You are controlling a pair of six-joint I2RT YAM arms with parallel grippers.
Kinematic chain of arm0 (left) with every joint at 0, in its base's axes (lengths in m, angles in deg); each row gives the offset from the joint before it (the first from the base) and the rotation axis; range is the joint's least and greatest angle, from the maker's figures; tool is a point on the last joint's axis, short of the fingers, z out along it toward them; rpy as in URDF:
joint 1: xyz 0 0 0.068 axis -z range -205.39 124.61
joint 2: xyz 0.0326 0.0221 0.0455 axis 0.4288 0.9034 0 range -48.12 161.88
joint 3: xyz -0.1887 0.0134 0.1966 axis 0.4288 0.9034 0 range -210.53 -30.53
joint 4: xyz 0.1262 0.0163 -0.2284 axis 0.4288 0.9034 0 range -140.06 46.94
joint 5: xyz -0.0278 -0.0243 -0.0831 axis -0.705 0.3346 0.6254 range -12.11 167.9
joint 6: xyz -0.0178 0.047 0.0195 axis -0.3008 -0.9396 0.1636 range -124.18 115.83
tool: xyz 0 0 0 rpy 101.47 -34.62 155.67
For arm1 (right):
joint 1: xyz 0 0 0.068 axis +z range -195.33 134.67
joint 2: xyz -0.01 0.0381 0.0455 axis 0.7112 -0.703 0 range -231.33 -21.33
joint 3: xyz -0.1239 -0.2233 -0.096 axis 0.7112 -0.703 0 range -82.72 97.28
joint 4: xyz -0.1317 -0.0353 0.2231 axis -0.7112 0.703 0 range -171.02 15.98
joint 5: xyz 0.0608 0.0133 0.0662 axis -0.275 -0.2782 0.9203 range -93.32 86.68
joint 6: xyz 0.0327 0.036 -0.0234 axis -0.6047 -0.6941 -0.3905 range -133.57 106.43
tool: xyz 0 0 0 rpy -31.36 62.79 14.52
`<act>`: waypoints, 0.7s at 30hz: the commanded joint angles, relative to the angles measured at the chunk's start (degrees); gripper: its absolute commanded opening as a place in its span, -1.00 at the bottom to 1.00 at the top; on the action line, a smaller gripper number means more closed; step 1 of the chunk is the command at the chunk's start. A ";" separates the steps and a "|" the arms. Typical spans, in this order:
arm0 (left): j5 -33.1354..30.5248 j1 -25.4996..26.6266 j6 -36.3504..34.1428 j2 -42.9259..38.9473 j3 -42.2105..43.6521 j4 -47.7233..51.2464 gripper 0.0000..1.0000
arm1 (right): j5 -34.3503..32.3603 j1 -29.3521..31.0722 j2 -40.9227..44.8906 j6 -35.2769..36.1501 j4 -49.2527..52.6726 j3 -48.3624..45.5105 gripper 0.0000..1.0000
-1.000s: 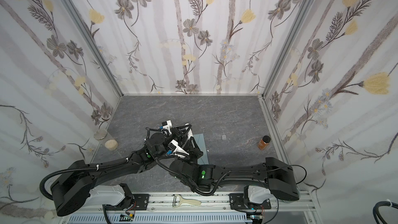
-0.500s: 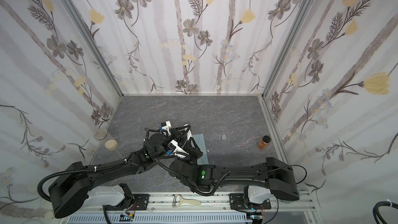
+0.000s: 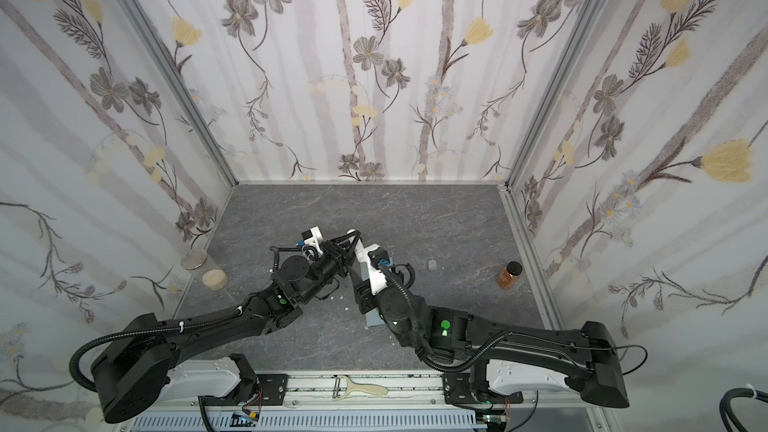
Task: Place the letter into the envelope and seal it
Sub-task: 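Open the right gripper and draw it back from the glue stick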
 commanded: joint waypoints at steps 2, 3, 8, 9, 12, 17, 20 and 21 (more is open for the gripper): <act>-2.87 -0.11 -2.85 -0.22 -0.87 -3.20 -1.00 | 15.93 -7.49 6.93 -20.48 -13.12 -9.59 0.18; -3.12 -0.11 -3.46 -0.26 -1.01 -3.17 -1.00 | 17.38 -9.09 7.98 -23.00 -15.96 -11.97 0.18; -4.11 0.20 -6.02 0.04 -2.07 -3.12 -1.00 | 18.12 -11.15 7.20 -27.58 -18.40 -13.97 0.23; -4.35 0.41 -6.48 0.30 -2.28 -3.12 -1.00 | 18.19 -11.28 6.43 -28.38 -18.79 -13.80 0.25; -5.30 1.06 -7.47 1.24 -3.02 -3.21 -1.00 | 18.63 -11.89 3.89 -30.95 -21.20 -13.58 0.28; -6.13 1.87 -8.09 2.87 -4.35 -3.21 -1.00 | 20.21 -12.25 -0.25 -33.26 -25.88 -12.96 0.29; -6.37 2.07 -8.39 3.42 -4.89 -3.21 -1.00 | 19.86 -12.33 -1.75 -34.02 -27.04 -12.70 0.25; -6.64 2.18 -8.27 3.48 -4.93 -3.21 -1.00 | 19.41 -12.47 -2.09 -34.33 -27.04 -12.72 0.22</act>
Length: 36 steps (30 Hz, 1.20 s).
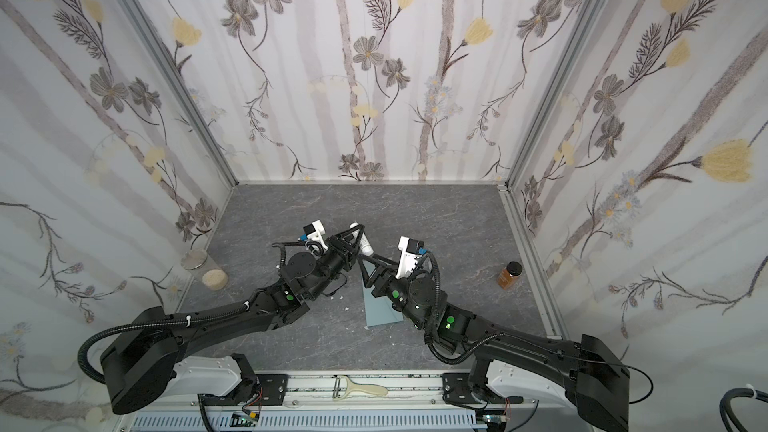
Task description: Place the letter into the envelope and seal it
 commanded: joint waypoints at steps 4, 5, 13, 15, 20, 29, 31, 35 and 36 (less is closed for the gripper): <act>-2.06 0.25 -1.38 -0.06 -0.61 -2.71 -1.00 | -0.97 -0.51 -1.37 -3.06 -4.79 0.10 0.10; -2.23 0.36 -1.40 -0.19 -0.52 -2.71 -1.00 | -1.21 -0.64 -1.38 -3.28 -4.86 0.05 0.07; -3.04 0.76 -1.25 -0.63 -0.25 -2.71 -1.00 | -3.10 -1.43 -1.06 -4.30 -5.48 -0.83 -0.06; -3.13 0.93 -1.17 -0.56 -0.25 -2.71 -1.00 | -2.76 -1.61 -1.52 -4.21 -5.63 -0.49 -0.07; -3.01 1.20 -1.04 -0.43 -0.24 -2.80 -1.00 | -2.24 -1.79 -2.73 -4.30 -6.23 0.04 -0.14; -3.22 1.26 -0.84 -0.58 0.10 -2.80 -1.00 | -1.87 -1.94 -3.23 -4.30 -6.18 0.57 -0.26; -3.30 1.26 -0.76 -0.55 0.19 -2.80 -1.00 | -1.87 -1.97 -3.29 -4.21 -6.12 0.66 -0.28; -3.19 1.28 -0.75 -0.58 0.19 -2.80 -1.00 | -1.83 -2.05 -3.45 -4.04 -5.85 0.92 -0.40; -3.22 1.26 -0.67 -0.56 0.19 -2.80 -1.00 | -1.78 -2.06 -3.49 -3.88 -5.68 0.94 -0.46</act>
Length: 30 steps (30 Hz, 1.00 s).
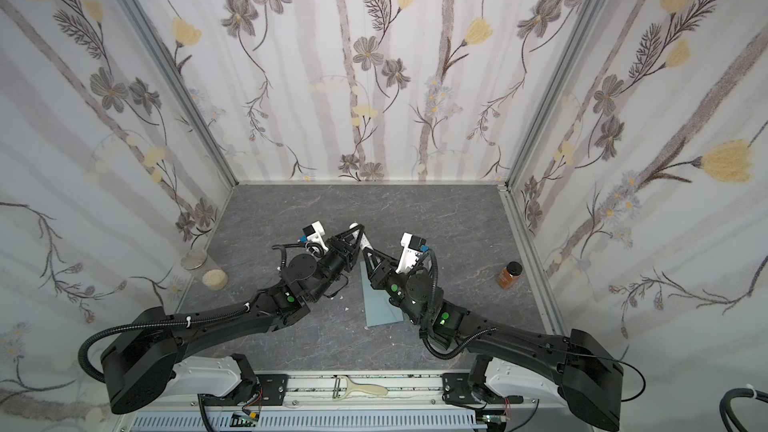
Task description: Place the letter into the envelope and seal it
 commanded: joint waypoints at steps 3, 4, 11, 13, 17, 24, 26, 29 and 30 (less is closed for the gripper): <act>-0.53 0.05 -0.50 -0.19 -0.08 -2.18 -1.00 | 0.33 -0.14 -0.56 0.61 -0.34 1.57 -0.61; -0.51 0.03 -0.37 -0.09 -0.07 -2.18 -1.00 | 0.37 -0.15 -0.65 0.90 0.07 1.86 -0.63; 0.26 0.03 0.07 0.18 -0.34 -2.16 -1.00 | 0.54 -0.11 -0.57 5.95 8.09 5.38 -0.68; 0.52 0.05 0.39 0.02 -0.20 -2.17 -1.00 | -0.22 0.02 -0.48 8.11 11.59 6.64 -0.70; 1.20 0.03 1.43 -0.19 0.27 -2.07 -1.00 | -3.46 0.46 -0.30 13.87 18.62 9.15 -0.71; 2.44 0.08 3.18 -0.33 0.98 -2.10 -1.00 | -13.44 4.04 -1.33 26.85 28.19 14.62 -0.73; 2.87 0.02 3.54 -0.41 1.07 -2.10 -1.00 | -17.26 5.91 -2.15 32.07 29.71 16.07 -0.73; 3.64 0.02 3.66 -0.43 0.80 -2.10 -1.00 | -23.13 9.38 -4.03 39.82 32.01 18.29 -0.73; 3.85 0.08 3.78 -0.41 0.78 -2.10 -1.00 | -24.73 10.49 -4.73 42.92 32.11 18.87 -0.73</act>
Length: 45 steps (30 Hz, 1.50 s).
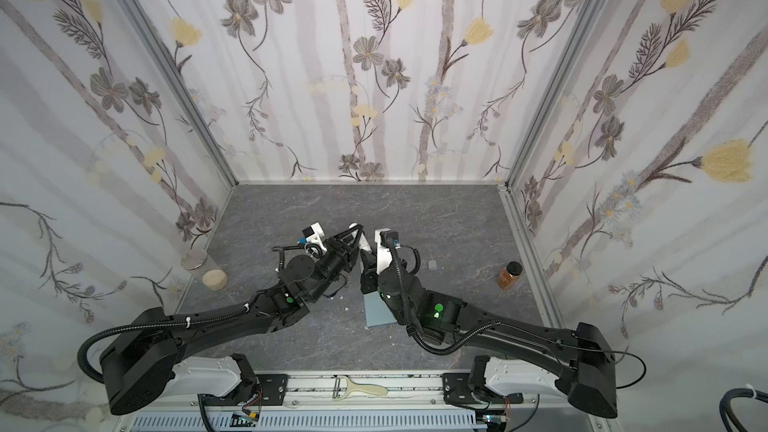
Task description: Place the letter into the envelope and seal it
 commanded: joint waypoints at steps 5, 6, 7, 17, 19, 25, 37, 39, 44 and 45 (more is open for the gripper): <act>3.30 0.16 0.54 -0.13 -0.05 -0.72 -1.00 | -15.68 6.12 -5.03 23.67 1.89 3.01 -0.73; 3.45 0.14 0.52 -0.25 -0.05 -0.72 -1.00 | -17.17 6.61 -5.68 26.08 1.73 3.21 -0.74; 3.55 0.18 0.67 -0.27 -0.05 -0.72 -1.00 | -18.41 7.04 -6.22 27.98 1.50 3.22 -0.74; 4.34 0.20 0.97 -0.27 -0.04 -0.72 -1.00 | -30.44 9.58 -10.77 50.10 -7.84 -0.68 -0.79; 4.49 0.18 1.05 -0.21 -0.05 -0.71 -1.00 | -31.53 9.66 -11.27 52.77 -9.03 -1.43 -0.80; 4.79 0.20 1.31 0.12 -0.31 -0.72 -1.00 | -34.27 9.77 -13.37 59.73 -14.03 -2.96 -0.82; 4.57 0.18 1.22 -0.23 -0.31 -0.67 -1.00 | -34.82 9.87 -15.84 61.51 -16.88 -3.44 -0.79; 4.27 0.19 1.07 -0.42 -0.16 -0.72 -1.00 | -33.88 9.91 -15.52 58.93 -15.31 -2.69 -0.69; 2.88 -0.18 0.14 -1.31 0.28 -0.72 -1.00 | -25.50 9.96 -12.31 43.05 -5.58 0.66 -0.18; 2.54 -0.35 -0.20 -1.36 0.30 -0.72 -1.00 | -22.63 9.91 -11.19 39.00 -3.51 1.42 -0.10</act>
